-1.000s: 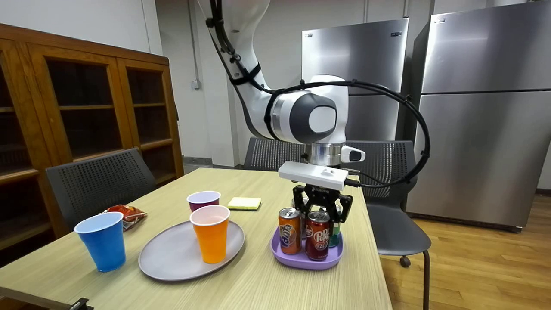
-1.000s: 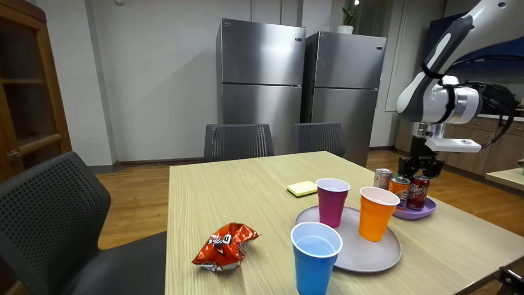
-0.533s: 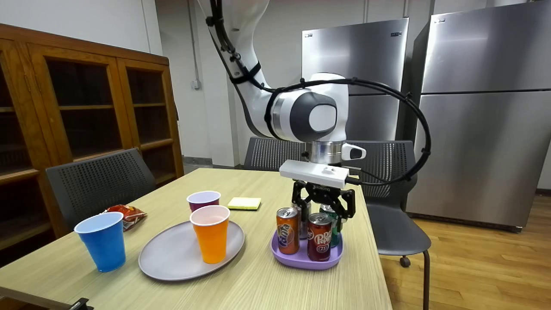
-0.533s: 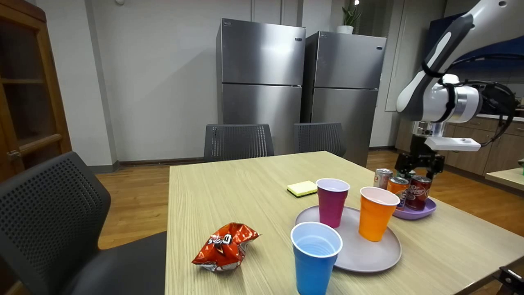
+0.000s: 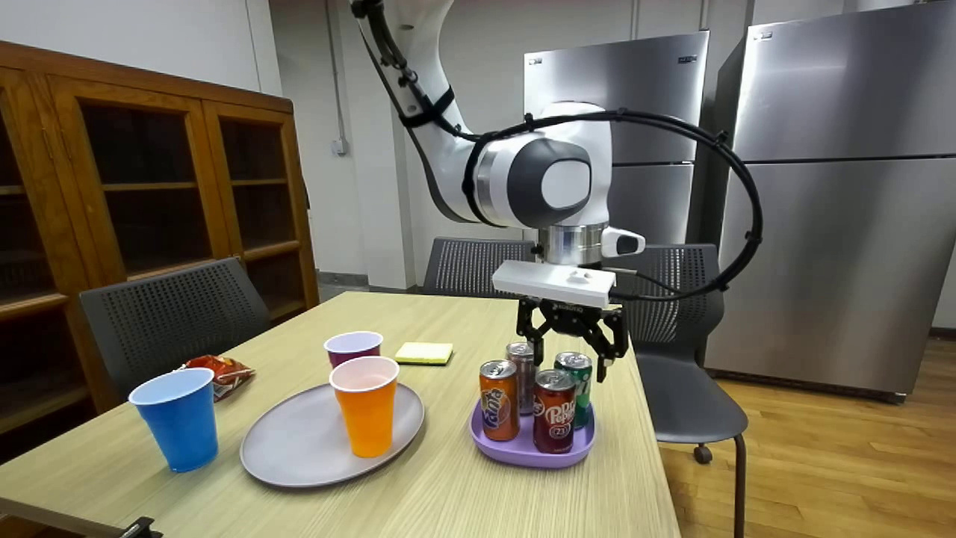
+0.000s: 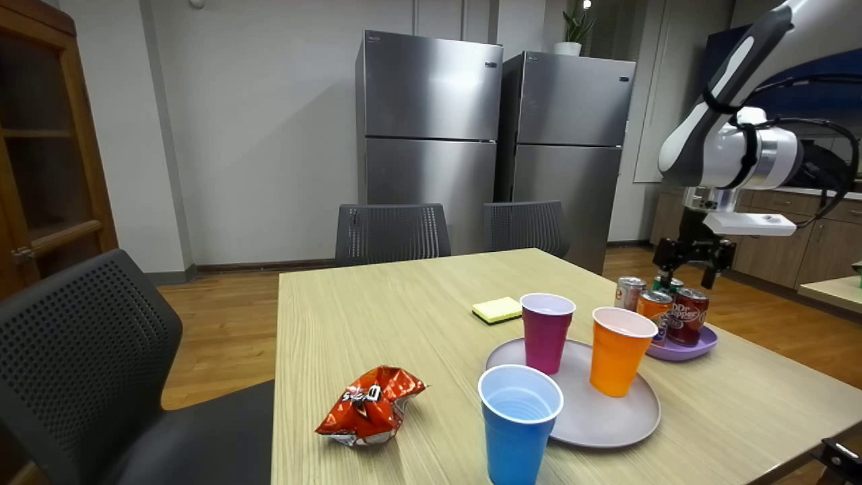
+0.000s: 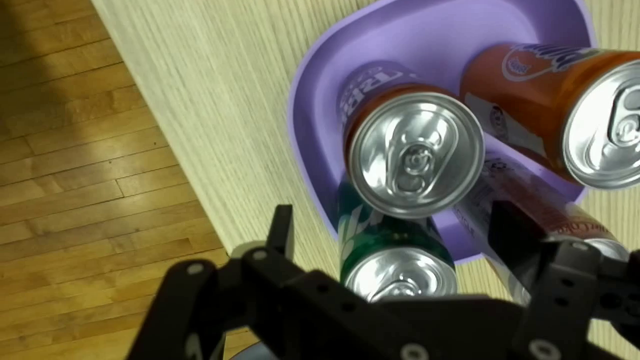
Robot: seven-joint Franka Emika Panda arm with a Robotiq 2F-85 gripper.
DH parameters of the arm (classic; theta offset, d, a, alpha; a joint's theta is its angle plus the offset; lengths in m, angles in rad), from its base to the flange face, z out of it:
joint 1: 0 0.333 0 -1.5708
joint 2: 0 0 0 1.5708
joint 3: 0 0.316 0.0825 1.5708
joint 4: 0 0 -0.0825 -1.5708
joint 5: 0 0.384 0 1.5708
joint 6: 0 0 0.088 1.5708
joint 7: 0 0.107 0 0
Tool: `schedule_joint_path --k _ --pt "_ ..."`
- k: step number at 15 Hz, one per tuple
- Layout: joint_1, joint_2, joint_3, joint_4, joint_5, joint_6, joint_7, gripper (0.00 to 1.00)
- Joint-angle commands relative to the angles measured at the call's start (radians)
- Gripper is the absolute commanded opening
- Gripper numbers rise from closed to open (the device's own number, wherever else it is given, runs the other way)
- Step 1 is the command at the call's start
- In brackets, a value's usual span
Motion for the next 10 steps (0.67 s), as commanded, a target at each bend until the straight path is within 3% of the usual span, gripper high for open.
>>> schedule_joint_path --k 1,10 --pt "-0.013 -0.096 0.015 -0.067 0.015 0.014 -0.028 1.00" --pt "0.072 -0.303 0.000 -0.195 -0.018 -0.005 -0.005 1.00"
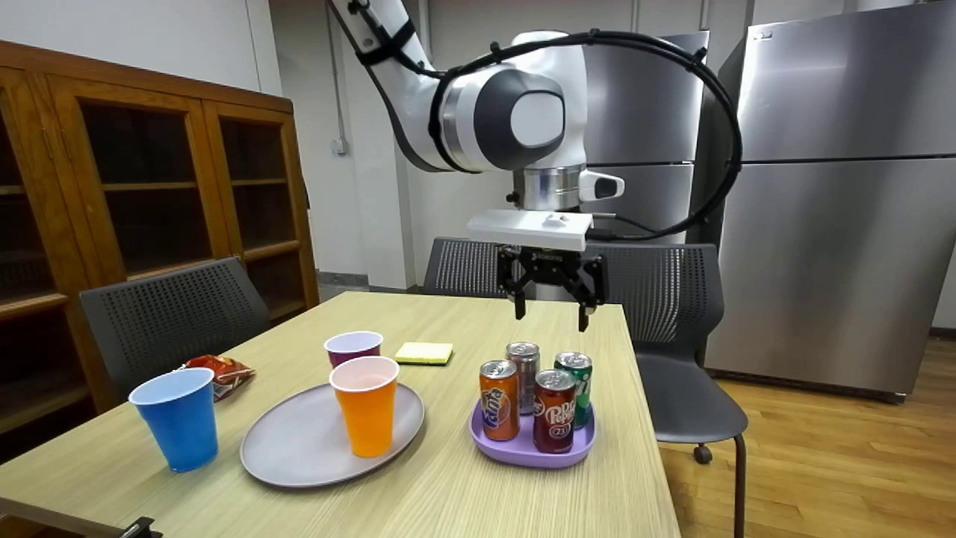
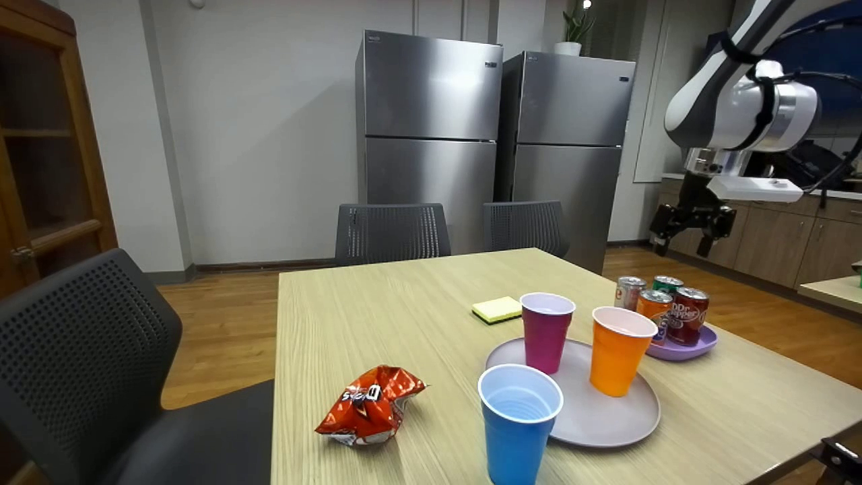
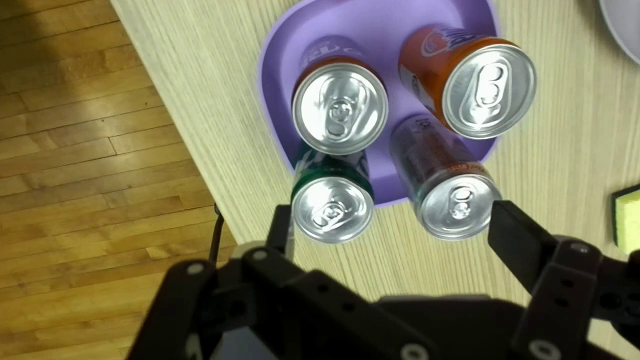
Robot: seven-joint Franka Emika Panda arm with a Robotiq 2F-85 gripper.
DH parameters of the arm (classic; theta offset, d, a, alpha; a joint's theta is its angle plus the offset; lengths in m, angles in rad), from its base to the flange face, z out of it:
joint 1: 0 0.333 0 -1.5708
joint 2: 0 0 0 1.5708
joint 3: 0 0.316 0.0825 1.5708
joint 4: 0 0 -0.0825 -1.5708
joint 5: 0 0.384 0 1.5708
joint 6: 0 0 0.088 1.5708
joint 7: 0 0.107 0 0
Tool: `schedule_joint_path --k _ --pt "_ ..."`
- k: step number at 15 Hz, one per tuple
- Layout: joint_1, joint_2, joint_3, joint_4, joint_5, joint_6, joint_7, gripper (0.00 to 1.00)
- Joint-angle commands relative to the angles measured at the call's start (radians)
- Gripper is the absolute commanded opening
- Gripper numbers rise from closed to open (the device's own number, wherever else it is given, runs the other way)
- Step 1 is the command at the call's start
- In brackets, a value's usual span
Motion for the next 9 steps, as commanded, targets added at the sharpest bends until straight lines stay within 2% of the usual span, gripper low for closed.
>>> schedule_joint_path --k 1,9 --pt "0.051 -0.139 -0.003 -0.104 -0.024 -0.005 0.003 1.00" --pt "0.203 -0.284 0.028 -0.207 -0.045 0.000 0.022 1.00"
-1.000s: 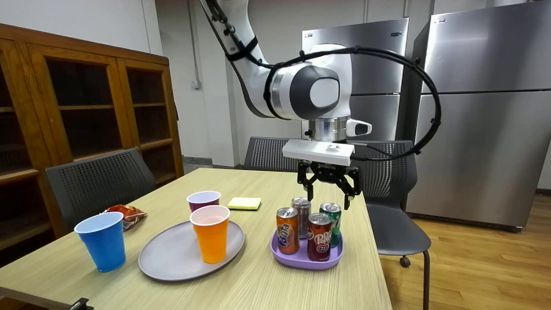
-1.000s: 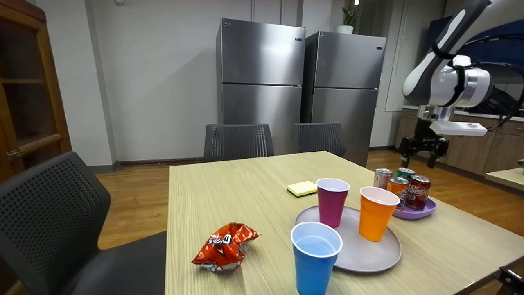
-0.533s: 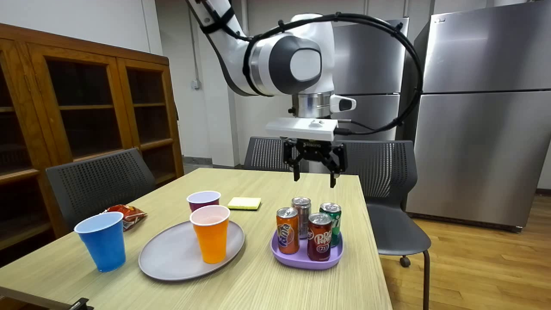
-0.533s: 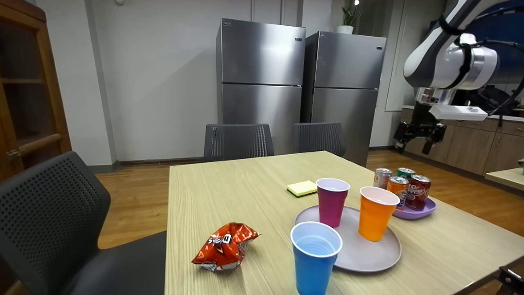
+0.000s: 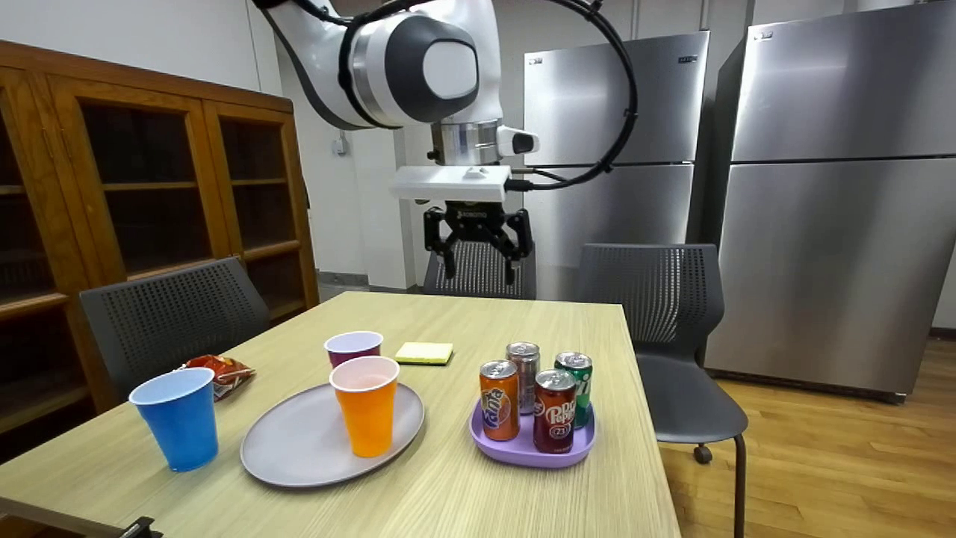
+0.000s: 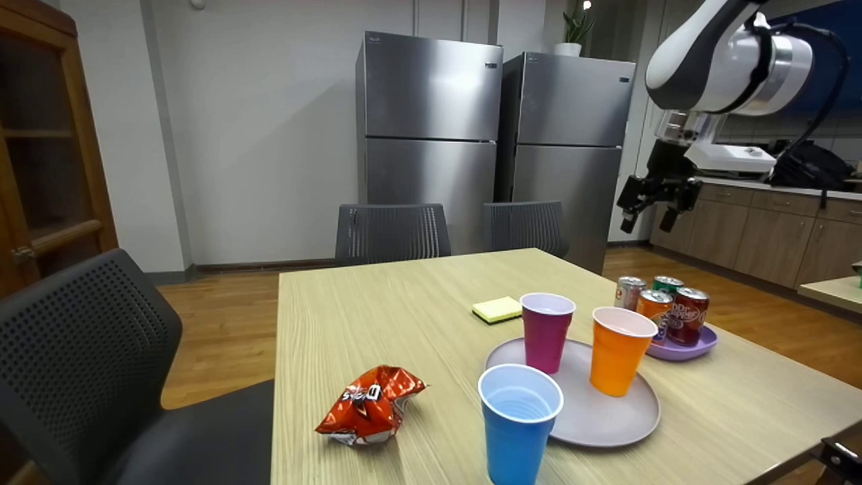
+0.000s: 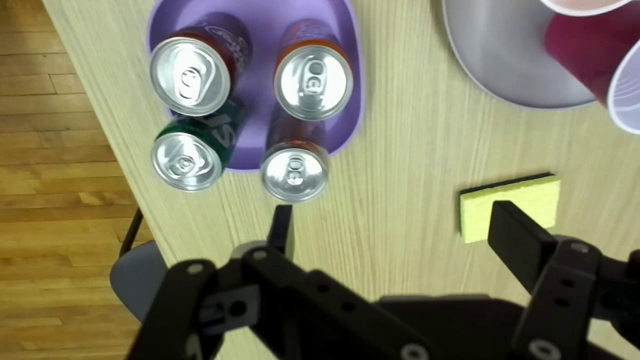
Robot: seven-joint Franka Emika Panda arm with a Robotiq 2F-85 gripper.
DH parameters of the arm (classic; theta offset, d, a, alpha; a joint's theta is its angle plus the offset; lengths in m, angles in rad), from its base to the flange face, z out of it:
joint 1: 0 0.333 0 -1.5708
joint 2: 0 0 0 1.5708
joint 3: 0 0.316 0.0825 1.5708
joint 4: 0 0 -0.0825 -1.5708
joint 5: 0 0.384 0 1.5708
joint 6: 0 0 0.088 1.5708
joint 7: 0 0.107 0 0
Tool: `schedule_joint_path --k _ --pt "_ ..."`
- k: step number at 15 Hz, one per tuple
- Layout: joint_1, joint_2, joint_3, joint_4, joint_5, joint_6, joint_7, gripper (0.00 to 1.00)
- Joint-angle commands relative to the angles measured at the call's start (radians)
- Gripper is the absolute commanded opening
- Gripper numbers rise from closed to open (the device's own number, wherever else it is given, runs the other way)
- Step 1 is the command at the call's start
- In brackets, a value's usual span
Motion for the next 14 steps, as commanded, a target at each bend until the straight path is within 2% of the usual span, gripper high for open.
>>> schedule_joint_path --k 1,7,14 --pt "0.065 -0.088 0.029 -0.073 -0.031 0.004 0.022 1.00" --pt "0.185 -0.139 0.102 -0.113 -0.032 0.002 0.022 1.00" --pt "0.326 -0.134 0.216 -0.125 -0.039 -0.016 0.024 1.00"
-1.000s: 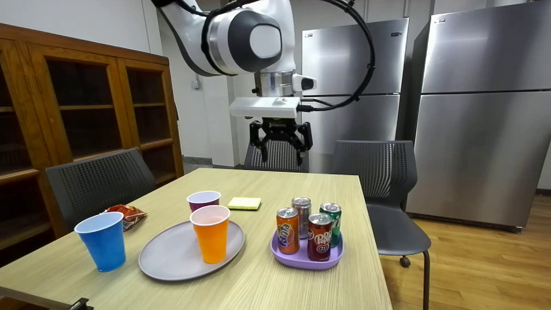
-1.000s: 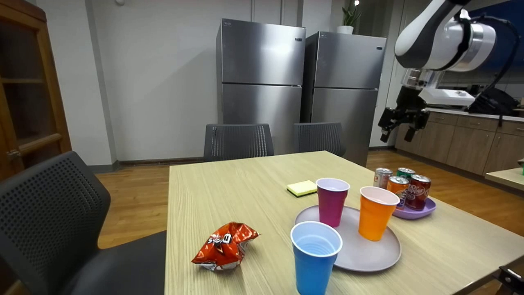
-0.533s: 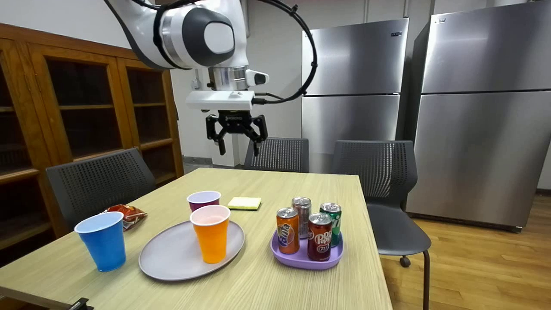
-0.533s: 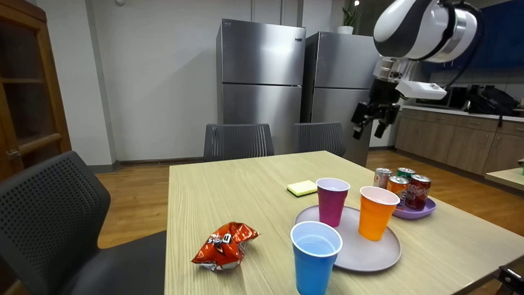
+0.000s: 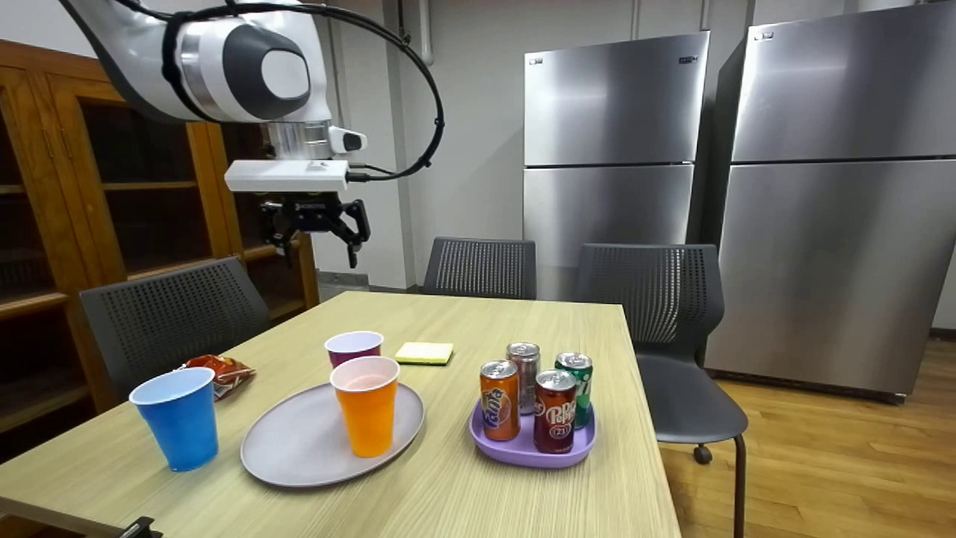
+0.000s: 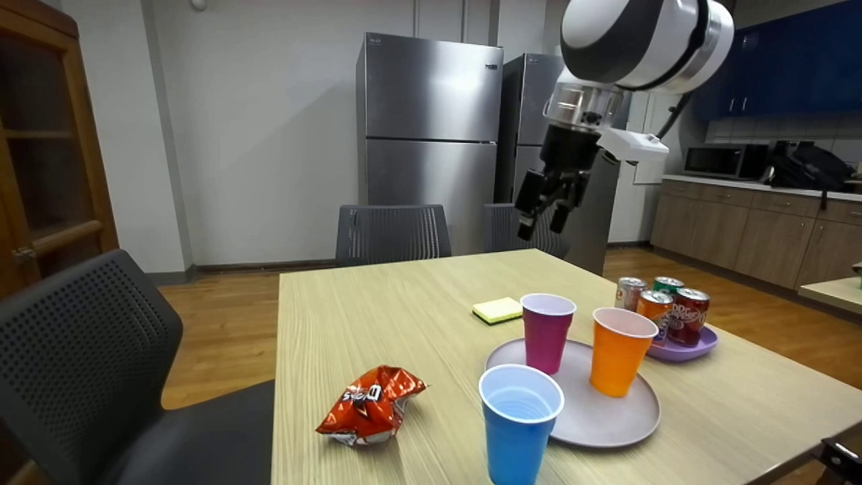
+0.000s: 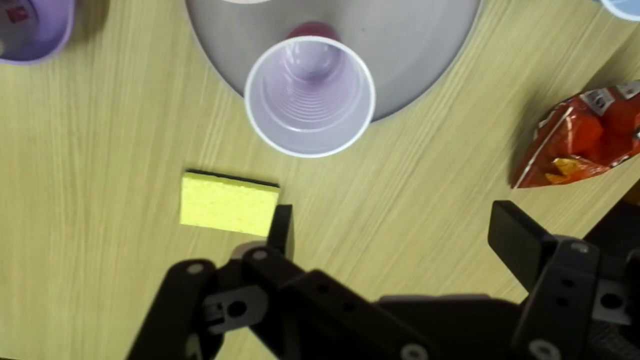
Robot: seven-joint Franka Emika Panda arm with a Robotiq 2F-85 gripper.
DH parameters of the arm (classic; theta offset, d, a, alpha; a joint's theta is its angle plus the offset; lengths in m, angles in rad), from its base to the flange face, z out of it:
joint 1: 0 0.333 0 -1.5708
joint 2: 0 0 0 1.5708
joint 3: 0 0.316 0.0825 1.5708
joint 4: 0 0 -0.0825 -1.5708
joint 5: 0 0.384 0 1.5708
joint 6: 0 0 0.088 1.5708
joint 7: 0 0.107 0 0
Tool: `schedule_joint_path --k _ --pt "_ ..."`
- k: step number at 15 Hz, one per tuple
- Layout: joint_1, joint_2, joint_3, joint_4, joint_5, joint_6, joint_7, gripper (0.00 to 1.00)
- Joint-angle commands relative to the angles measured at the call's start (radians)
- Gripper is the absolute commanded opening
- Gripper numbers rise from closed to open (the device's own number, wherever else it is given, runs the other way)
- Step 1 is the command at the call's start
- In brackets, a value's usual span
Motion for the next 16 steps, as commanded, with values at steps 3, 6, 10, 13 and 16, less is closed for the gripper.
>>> schedule_joint_path --k 3,6,10,13,16 --pt "0.095 -0.020 0.095 -0.029 -0.061 -0.028 0.034 1.00" --pt "0.147 -0.013 0.147 -0.043 -0.094 -0.037 0.040 1.00" --pt "0.209 -0.013 0.207 -0.079 -0.120 -0.043 0.037 1.00" --pt "0.248 -0.031 0.243 -0.136 -0.121 -0.027 0.024 1.00" --pt "0.278 -0.045 0.269 -0.193 -0.123 -0.017 0.021 1.00"
